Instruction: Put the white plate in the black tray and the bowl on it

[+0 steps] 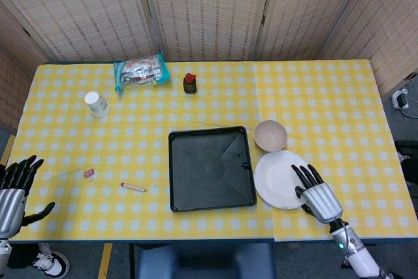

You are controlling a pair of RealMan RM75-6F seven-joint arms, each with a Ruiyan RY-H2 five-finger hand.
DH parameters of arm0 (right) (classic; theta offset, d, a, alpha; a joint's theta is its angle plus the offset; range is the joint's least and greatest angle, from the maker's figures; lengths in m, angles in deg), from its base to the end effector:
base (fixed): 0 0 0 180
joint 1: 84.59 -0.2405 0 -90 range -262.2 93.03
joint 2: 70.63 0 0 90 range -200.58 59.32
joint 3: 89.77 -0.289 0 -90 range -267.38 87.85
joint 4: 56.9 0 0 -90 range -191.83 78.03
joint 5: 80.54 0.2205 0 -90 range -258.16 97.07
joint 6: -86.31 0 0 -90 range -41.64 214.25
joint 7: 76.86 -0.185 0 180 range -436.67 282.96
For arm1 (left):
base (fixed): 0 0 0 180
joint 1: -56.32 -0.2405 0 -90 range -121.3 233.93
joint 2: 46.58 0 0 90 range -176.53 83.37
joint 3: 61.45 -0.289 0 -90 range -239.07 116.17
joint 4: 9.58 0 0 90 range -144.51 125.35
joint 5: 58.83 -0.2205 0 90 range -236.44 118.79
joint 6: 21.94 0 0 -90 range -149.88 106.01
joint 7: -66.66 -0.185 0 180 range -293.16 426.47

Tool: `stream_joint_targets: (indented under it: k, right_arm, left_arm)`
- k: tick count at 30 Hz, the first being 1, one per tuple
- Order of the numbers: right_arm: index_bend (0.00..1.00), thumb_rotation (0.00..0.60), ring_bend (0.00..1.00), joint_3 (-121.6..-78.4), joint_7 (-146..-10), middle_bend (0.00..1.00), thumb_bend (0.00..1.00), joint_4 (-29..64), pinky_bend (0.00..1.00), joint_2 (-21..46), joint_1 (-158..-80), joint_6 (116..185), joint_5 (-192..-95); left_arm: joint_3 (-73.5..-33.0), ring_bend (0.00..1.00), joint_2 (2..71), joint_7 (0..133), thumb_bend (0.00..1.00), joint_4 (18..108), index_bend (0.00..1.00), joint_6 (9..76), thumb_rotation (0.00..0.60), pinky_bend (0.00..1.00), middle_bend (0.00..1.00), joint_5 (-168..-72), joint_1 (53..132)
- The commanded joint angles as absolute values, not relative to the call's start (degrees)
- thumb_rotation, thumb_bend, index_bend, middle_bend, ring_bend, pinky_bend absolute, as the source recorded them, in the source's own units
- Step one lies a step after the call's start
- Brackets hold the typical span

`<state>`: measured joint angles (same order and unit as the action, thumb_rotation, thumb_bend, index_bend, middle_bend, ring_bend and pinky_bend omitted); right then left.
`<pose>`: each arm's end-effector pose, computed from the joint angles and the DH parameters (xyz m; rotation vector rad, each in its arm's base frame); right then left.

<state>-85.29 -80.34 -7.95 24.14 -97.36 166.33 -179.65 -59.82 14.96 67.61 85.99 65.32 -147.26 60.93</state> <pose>-0.3668 -0.2503 -0.0176 1.8415 -0.7096 0.8369 -0.3289 0.2183 0.1736 -1.4019 -0.8971 -0.9583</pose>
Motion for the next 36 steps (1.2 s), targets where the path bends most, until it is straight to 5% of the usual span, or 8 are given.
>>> stream_joint_targets:
  k: [1,10,19,26,36]
  right_arm:
    - [0.68,0.600,0.05,-85.40,-80.78,0.05,0.47,-8.80,0.00,24.70,-97.59,166.88,-179.65]
    - [0.72,0.600,0.09,-86.60,-81.73,0.10,0.51,-6.19,0.00,22.94,-97.68,173.90,-180.87]
    - [0.74,0.600,0.09,-87.94,-82.33,0.11,0.51,7.31,0.00,16.06,-98.23,182.41,-184.26]
    - [0.74,0.600,0.09,-90.19,-80.47,0.11,0.51,15.27,0.00,13.39,-101.23,181.62,-185.59]
    - [0.74,0.600,0.09,-93.82,-79.20,0.11,0.51,14.93,0.00,19.99,-109.85,171.76,-184.91]
  left_arm:
    - [-59.78,0.06,14.99,67.74,0.24,85.71,0.00,65.67,0.600,0.06,0.05,-147.45,60.82]
    - [-59.75,0.06,14.93,67.90,0.24,85.78,0.00,65.86,0.600,0.06,0.04,-147.58,60.70]
    - [-59.81,0.06,15.13,67.64,0.24,85.78,0.00,65.61,0.600,0.06,0.04,-147.61,60.75]
    - [-59.80,0.06,15.10,67.73,0.24,85.88,0.00,65.57,0.600,0.06,0.03,-147.58,60.74]
    - [-59.41,0.06,14.65,69.05,0.24,85.48,0.00,65.18,0.600,0.06,0.03,-146.70,60.83]
